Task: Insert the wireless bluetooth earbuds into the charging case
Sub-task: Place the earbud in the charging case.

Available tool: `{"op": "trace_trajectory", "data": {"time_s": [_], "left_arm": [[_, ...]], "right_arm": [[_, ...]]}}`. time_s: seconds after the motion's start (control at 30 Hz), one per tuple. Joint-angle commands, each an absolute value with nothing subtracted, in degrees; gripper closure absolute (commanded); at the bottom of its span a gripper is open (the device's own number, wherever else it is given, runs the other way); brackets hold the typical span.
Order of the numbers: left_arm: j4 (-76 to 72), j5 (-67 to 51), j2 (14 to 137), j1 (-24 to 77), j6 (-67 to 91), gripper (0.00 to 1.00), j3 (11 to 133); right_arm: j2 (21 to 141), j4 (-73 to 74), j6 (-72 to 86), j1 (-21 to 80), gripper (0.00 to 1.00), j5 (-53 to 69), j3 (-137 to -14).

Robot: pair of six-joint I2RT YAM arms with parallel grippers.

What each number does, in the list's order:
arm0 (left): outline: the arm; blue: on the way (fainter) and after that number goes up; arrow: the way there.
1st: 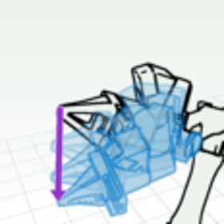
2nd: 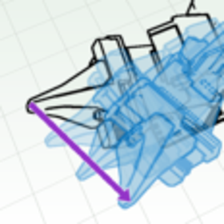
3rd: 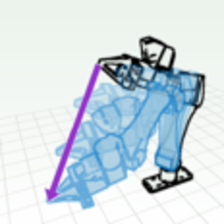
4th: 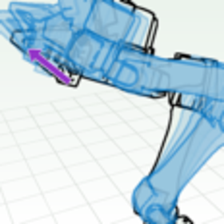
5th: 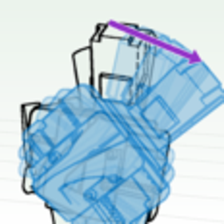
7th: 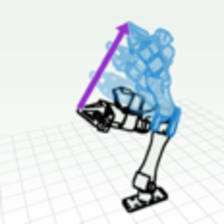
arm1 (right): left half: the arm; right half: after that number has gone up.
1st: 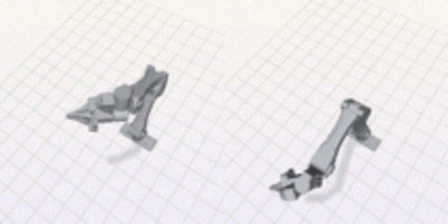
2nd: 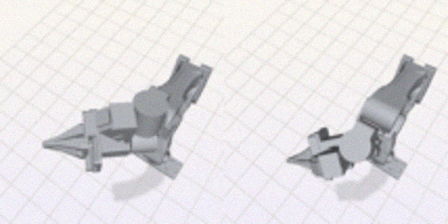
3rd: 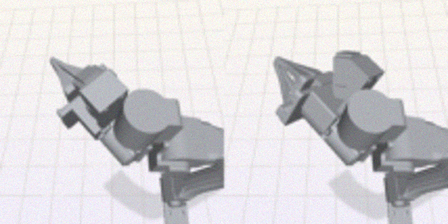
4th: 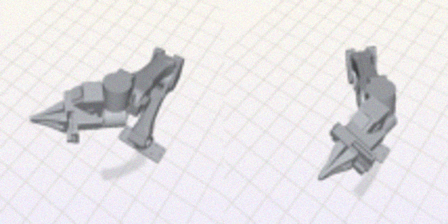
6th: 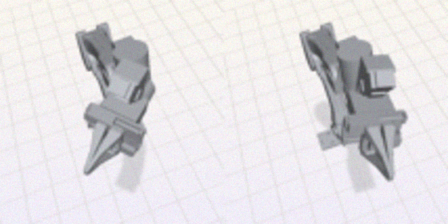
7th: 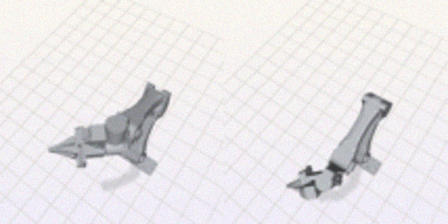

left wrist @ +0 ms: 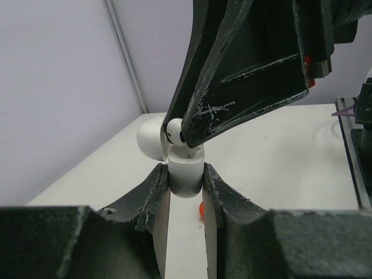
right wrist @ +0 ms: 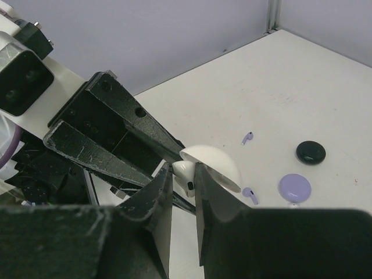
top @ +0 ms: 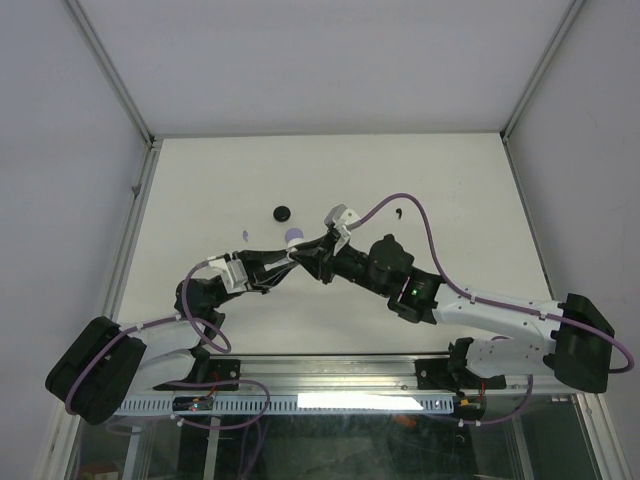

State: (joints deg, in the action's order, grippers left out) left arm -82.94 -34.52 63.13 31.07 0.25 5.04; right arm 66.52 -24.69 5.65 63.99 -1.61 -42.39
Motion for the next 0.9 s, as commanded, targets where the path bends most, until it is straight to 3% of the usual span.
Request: {"op": "trace_trajectory", "data": {"time_s": [0.0,0.37,0.7,0.73,0.87], "left_arm": [[-90.26,-33.35,62.01,31.2,1.54,1.0,5.27],[-89.81,-29.62,62.14,31.28,5.68,1.0,5.28],[-88.68,-22.73,63.87,31.34,4.9,1.0,2.19],[-87.71,-21.69,63.63,31.37,4.78,1.0,1.84],[-81.95,-17.04,61.47,31.37,4.37,1.0,1.13]], "right_arm": [[65.83,-28.1,4.7,64.24,0.8,-4.27,-42.46],[67.71,-26.17,5.01,64.87,0.64,-5.84,-43.59],[67.86,-15.84,4.94,64.77,0.63,-6.54,-49.82],[67.93,-13.89,5.16,64.57,0.5,-8.83,-50.92],[68.63,-9.58,5.8,63.3,0.44,-10.86,-53.53]]}}
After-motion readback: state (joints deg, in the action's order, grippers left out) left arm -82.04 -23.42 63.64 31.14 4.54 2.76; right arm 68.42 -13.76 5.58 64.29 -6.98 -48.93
